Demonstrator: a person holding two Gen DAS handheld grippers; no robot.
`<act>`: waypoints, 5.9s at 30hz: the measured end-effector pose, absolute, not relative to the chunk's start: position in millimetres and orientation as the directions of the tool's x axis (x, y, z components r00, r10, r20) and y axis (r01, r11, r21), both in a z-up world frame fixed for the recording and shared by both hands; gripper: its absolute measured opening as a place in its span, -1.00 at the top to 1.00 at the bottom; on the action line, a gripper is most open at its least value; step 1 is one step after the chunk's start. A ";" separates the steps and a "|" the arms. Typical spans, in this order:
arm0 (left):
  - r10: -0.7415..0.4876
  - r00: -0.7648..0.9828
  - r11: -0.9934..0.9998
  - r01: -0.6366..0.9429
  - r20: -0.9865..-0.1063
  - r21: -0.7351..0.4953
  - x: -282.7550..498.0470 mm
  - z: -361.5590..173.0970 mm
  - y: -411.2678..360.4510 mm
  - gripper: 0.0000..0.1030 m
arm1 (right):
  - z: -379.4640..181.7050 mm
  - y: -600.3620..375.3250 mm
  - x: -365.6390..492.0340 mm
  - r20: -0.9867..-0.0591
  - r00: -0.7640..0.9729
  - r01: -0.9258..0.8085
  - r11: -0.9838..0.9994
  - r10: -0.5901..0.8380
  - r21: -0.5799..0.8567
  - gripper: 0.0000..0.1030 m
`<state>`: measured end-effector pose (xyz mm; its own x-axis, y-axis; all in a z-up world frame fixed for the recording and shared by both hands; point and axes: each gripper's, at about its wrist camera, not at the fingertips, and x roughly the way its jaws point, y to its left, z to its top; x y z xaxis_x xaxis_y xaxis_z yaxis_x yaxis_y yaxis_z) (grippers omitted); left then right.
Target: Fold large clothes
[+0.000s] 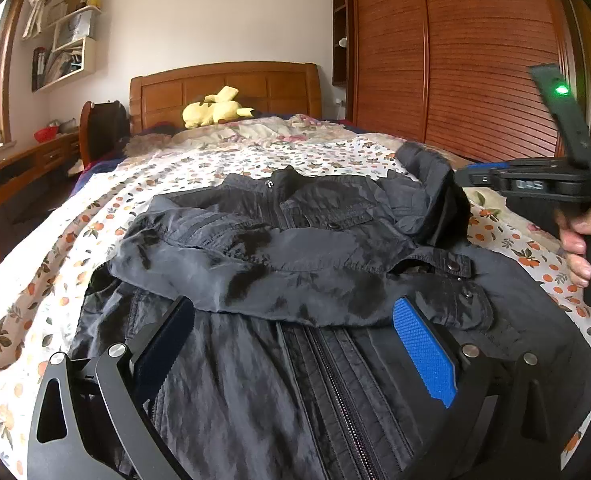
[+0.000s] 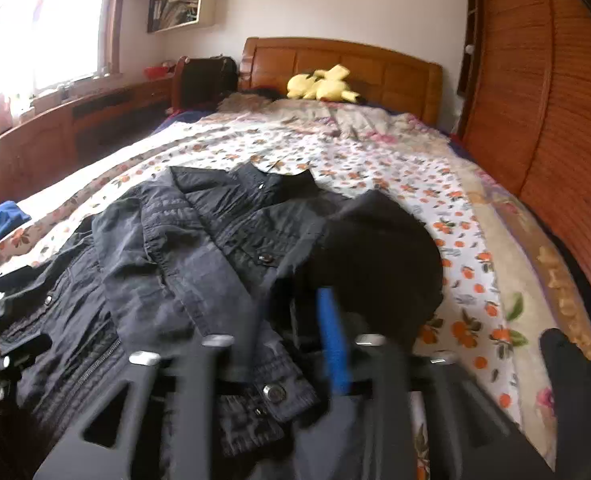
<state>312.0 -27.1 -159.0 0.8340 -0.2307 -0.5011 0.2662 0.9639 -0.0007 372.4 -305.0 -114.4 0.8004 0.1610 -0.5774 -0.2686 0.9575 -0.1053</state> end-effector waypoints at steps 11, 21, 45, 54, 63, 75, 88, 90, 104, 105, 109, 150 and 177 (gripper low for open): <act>-0.247 0.835 0.960 0.280 -0.492 -0.005 307.8 -156.8 -29.4 -0.95 | -129.6 -392.2 409.1 -0.609 0.792 -0.053 0.990 -0.036 -0.128 -0.09; -0.252 0.851 0.961 0.275 -0.462 -0.017 299.8 -146.3 -19.6 -0.95 | -188.6 -401.3 457.0 -0.736 0.676 -0.044 0.999 0.037 0.010 -0.13; -0.242 0.869 0.967 0.252 -0.432 -0.036 276.6 -130.2 14.8 -0.95 | -99.5 -340.5 422.1 -0.622 0.783 -0.098 0.991 0.022 -0.088 0.81; -0.228 0.874 0.971 0.234 -0.429 -0.040 270.1 -127.9 29.4 -0.95 | -73.3 -252.1 373.6 -0.582 0.797 -0.301 0.942 0.162 -0.149 0.81; -0.215 0.879 0.975 0.218 -0.425 -0.041 267.0 -126.8 38.9 -0.95 | -78.3 -212.7 339.3 -0.609 0.751 -0.414 0.900 0.253 -0.136 0.79; -0.222 0.873 0.972 0.235 -0.434 -0.025 266.9 -128.7 29.6 -0.95 | -95.1 -230.7 310.9 -0.614 0.754 -0.378 0.919 0.233 -0.116 0.27; -0.214 0.859 0.965 0.260 -0.466 0.036 267.0 -143.7 1.8 -0.95 | -139.8 -291.8 299.0 -0.630 0.756 -0.263 0.964 0.178 -0.043 0.21; -0.213 0.855 0.964 0.264 -0.472 0.043 267.7 -145.3 -6.1 -0.95 | -147.3 -301.0 297.4 -0.629 0.757 -0.249 0.968 0.177 -0.028 0.04; -0.212 0.829 0.944 0.310 -0.518 0.111 286.3 -145.4 -89.9 -0.95 | -154.4 -342.9 274.7 -0.594 0.785 -0.228 0.974 0.175 -0.015 -0.21; -0.206 0.827 0.944 0.309 -0.522 0.117 289.2 -145.0 -94.8 -0.95 | -151.2 -347.4 270.4 -0.586 0.790 -0.230 0.973 0.180 -0.010 -0.21; -0.193 0.818 0.941 0.311 -0.542 0.135 304.6 -142.5 -120.9 -0.95 | -142.4 -363.7 260.1 -0.562 0.807 -0.223 0.975 0.183 -0.002 -0.22; -0.085 0.798 0.943 0.259 -0.596 0.211 356.8 -131.2 -108.0 0.88 | -138.2 -389.8 257.3 -0.527 0.826 -0.208 0.977 0.201 0.046 -0.22; -0.018 0.770 0.993 0.090 -0.638 0.081 295.0 -153.7 43.2 0.13 | -156.4 -298.3 292.5 -0.586 0.777 -0.295 0.955 0.231 -0.015 -0.22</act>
<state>295.0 43.2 -153.7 0.7700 -0.0180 -0.6378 0.0903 0.9926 0.0809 292.5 -298.3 -156.4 0.7766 0.2306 -0.5863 -0.2952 0.9553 -0.0153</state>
